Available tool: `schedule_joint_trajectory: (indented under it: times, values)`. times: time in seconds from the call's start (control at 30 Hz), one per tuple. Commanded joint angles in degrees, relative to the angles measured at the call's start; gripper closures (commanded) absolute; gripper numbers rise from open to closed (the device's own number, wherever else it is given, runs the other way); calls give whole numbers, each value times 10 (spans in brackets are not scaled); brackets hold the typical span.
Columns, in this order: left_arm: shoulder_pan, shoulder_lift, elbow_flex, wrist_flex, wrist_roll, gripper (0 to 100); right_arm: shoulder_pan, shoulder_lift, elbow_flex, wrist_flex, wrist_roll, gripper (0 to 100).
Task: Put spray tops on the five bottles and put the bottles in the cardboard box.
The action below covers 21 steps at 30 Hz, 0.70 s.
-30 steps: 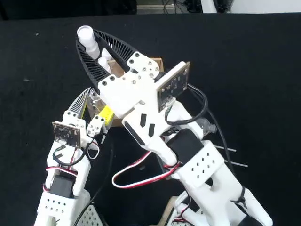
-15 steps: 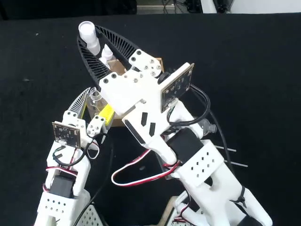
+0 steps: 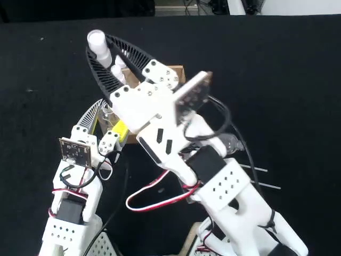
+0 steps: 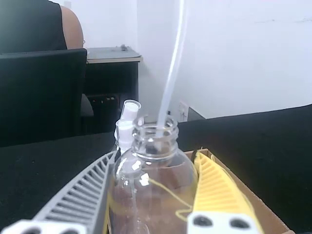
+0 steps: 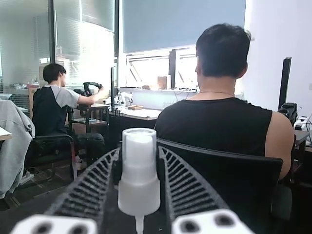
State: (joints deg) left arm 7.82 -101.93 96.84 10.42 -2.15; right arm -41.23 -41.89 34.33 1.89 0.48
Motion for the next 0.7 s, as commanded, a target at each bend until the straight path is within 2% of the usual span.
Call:
schedule_joint_trajectory:
  times: [0.0, 0.67]
  values:
    - [-1, 1, 7, -14, -5, 970, -9, 2, -2, -14, 1, 986]
    - [-1, 1, 7, -14, -5, 970, -12, 0, 9, -12, -3, 986]
